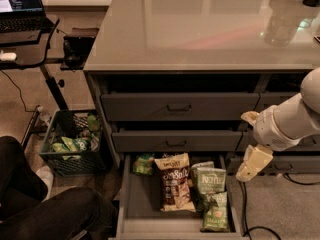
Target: Pick green jalapeno chip bag from bottom drawer and place on counter
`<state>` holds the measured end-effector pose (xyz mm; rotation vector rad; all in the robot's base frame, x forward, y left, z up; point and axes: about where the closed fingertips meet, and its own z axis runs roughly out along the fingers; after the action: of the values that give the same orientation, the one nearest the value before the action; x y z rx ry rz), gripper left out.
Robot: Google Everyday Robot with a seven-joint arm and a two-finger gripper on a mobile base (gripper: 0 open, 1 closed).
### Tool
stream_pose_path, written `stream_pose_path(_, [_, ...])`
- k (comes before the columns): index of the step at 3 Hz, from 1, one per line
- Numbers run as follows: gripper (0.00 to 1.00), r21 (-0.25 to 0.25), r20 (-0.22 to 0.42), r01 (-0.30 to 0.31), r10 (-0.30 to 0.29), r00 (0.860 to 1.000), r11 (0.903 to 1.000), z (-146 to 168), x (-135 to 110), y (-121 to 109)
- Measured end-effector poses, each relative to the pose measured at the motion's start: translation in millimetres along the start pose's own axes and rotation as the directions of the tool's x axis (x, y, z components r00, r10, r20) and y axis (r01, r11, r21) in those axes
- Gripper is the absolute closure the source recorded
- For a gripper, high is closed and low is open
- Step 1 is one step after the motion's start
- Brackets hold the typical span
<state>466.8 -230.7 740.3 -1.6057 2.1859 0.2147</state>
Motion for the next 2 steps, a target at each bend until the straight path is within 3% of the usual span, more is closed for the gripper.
stream_pose_path(1, [0.0,0.001,0.02,-0.011,0.011,1.0,0.9999,4.7,1.6,2.9])
stream_pose_path(2, [0.0,-0.003,0.088,-0.058,0.058,0.994,0.9983,39.0,19.7,9.1])
